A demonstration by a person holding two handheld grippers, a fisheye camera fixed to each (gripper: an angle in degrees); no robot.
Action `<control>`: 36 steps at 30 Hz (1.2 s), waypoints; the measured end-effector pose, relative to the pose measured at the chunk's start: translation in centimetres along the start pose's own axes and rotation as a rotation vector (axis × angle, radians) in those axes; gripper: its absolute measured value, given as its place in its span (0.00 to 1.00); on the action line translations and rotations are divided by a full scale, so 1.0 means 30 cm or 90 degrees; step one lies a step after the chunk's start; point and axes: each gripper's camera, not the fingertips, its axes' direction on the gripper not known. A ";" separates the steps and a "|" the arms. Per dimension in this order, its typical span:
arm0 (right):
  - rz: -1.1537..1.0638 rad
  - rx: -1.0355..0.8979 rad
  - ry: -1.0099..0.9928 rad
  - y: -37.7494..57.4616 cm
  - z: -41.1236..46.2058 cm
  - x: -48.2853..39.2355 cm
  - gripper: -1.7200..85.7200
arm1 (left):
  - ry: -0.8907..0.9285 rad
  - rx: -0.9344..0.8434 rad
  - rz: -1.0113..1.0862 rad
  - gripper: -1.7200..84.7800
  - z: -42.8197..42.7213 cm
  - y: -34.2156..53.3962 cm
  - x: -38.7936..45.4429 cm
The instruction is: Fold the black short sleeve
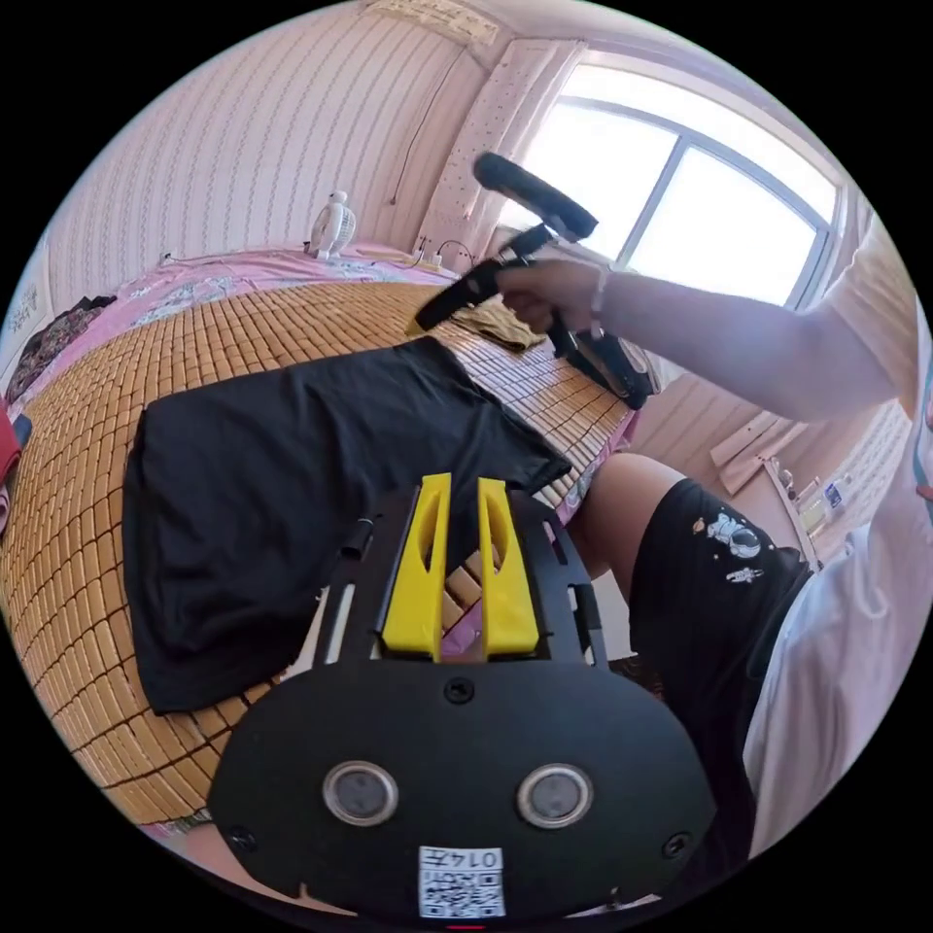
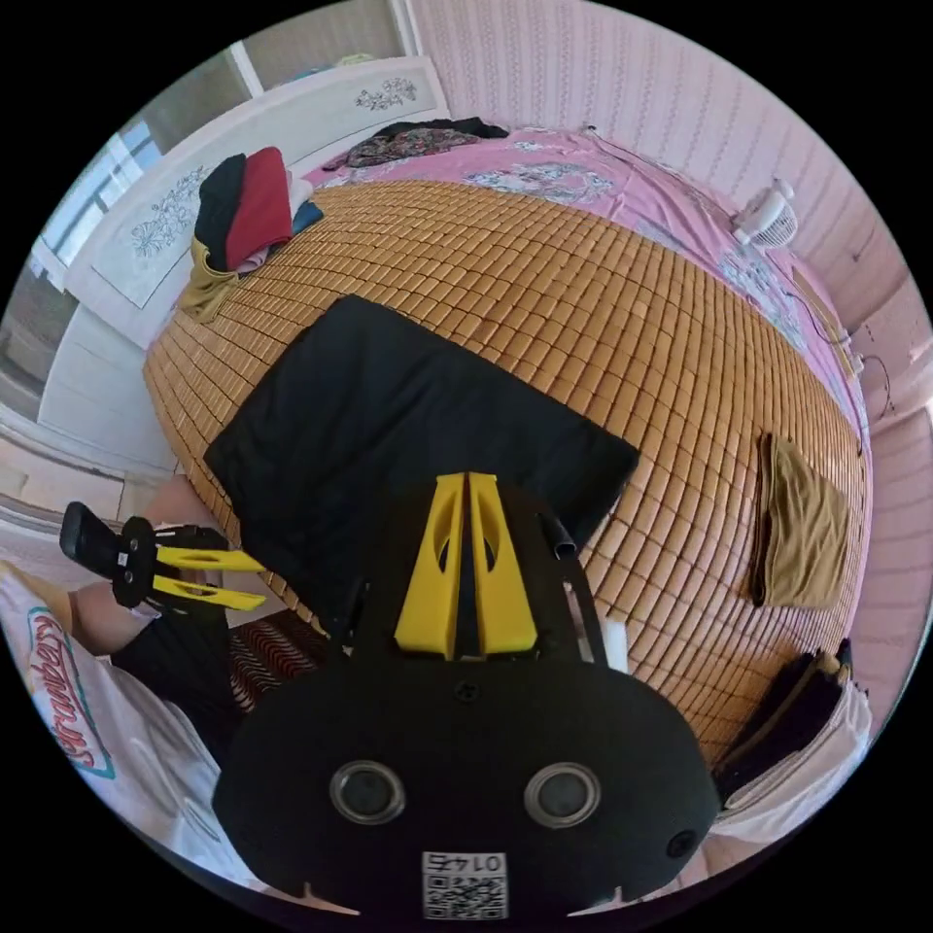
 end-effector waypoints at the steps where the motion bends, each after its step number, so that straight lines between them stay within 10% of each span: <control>1: 0.054 0.001 -0.012 0.132 -0.013 0.063 0.11 | -0.003 0.015 0.005 0.12 -0.008 -0.001 0.009; 16: 0.252 0.003 -0.252 0.898 0.104 0.409 0.04 | 0.038 -0.087 0.197 0.22 0.292 -0.115 0.319; 22: 0.259 0.127 -0.403 1.019 0.034 0.508 0.06 | -0.056 -0.163 0.239 0.04 0.422 -0.174 0.391; 29: 0.464 0.248 -0.292 1.180 0.093 0.731 0.17 | -0.021 -0.149 0.245 0.01 0.301 -0.105 0.421; 36: 0.480 0.274 -0.268 1.117 0.206 0.789 0.07 | 0.015 -0.158 0.244 0.01 0.139 -0.004 0.429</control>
